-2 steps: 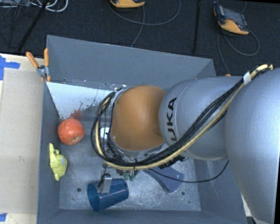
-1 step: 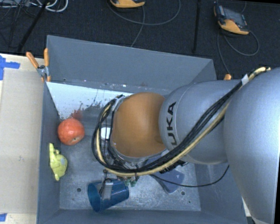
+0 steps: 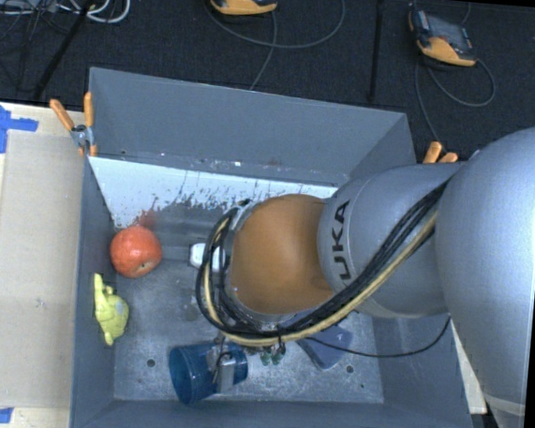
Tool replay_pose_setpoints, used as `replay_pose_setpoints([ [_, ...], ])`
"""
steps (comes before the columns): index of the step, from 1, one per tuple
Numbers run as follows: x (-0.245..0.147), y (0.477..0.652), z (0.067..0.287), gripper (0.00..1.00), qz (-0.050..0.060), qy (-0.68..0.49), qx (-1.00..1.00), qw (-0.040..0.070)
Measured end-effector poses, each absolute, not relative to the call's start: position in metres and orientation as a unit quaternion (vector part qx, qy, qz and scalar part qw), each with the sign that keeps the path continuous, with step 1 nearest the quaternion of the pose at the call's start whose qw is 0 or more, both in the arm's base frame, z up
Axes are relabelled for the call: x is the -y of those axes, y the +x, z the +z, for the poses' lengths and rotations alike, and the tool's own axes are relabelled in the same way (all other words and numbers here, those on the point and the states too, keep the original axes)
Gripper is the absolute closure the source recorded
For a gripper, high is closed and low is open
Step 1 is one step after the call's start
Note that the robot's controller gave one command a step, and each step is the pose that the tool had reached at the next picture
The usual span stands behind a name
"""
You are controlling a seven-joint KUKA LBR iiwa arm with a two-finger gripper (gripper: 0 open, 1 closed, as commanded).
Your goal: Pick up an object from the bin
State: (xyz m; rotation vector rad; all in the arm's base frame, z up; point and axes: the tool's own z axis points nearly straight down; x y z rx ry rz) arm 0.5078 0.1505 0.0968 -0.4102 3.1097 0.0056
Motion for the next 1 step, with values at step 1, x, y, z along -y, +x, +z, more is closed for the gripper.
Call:
replay_pose_setpoints([
  [1, -0.1376, 0.4837, 0.0822, 0.00, -0.001, -0.158, -0.987, 0.001],
])
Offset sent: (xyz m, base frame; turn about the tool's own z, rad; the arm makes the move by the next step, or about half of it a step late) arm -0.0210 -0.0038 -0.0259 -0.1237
